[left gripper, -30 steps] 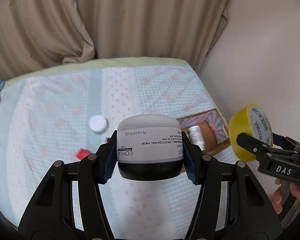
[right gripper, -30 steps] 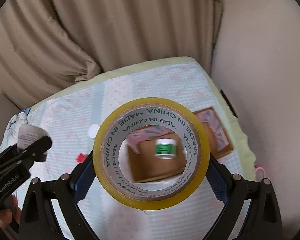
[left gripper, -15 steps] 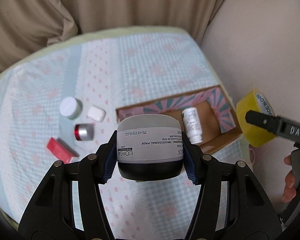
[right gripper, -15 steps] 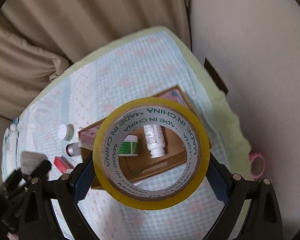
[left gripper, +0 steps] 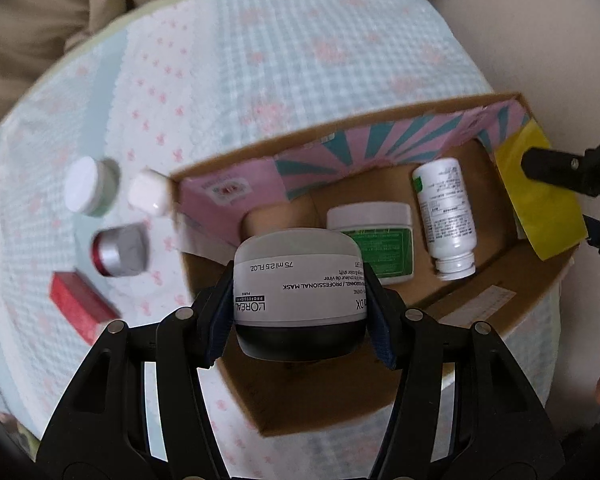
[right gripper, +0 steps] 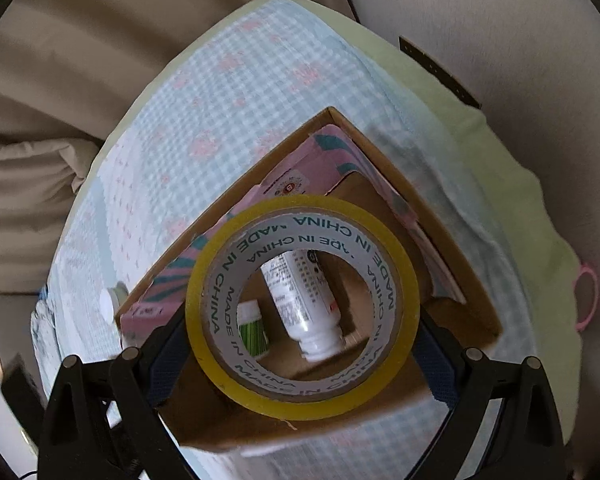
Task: Organize rigid objects
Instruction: 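Release the jar into the box with left tool while right tool releases the tape, then move both tools back toward the remaining items on the bed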
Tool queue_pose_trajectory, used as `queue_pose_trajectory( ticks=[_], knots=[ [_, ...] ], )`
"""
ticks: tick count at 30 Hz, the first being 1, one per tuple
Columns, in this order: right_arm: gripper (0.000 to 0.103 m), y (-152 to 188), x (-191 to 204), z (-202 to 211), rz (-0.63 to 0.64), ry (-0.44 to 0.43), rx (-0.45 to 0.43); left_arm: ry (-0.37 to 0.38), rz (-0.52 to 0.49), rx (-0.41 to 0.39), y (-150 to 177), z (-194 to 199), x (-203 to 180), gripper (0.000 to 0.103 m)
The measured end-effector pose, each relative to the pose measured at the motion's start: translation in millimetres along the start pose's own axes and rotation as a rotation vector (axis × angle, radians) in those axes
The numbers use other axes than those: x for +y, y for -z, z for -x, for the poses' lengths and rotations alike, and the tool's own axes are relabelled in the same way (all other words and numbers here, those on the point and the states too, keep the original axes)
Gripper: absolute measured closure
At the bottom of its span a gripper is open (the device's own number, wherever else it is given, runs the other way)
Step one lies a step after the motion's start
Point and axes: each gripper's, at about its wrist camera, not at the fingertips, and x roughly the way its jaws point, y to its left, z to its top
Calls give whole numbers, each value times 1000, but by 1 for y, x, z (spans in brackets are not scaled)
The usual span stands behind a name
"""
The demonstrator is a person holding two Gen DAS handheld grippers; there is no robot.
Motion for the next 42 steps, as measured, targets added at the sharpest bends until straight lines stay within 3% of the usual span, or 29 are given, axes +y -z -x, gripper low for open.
queue_pose_trajectory(
  ticks=[3, 6, 7, 8, 9, 12, 14, 27, 33, 42],
  knots=[
    [6, -2, -6, -10, -34, -7, 10, 4, -12, 23, 4, -12, -3, 50],
    [5, -3, -11, -16, -43, 2, 37, 79, -31, 53, 5, -15, -7, 48],
    [5, -3, -10, -16, -38, 11, 36, 66, -43, 46, 5, -13, -9, 41],
    [5, -3, -10, -16, -42, 18, 33, 39, -60, 30, 4, -7, -11, 9],
    [2, -4, -12, -15, -52, 16, 35, 23, -70, 22, 4, -3, -13, 0],
    [0, -2, -24, 1, -112, -21, -50, 13, -59, -16, 6, 12, -10, 0],
    [0, 0, -28, 10, -119, 11, -88, 14, -37, -15, 10, 16, -6, 0],
    [0, 16, -25, 35, -71, 6, -62, -6, 14, -44, 21, 54, 6, 0],
    [0, 20, -18, 50, -44, 30, -90, -15, 23, -79, 23, 75, 10, 0],
    [0, 37, 11, 92, 63, 57, -134, -39, 87, -164, 41, 133, 39, 0]
  ],
)
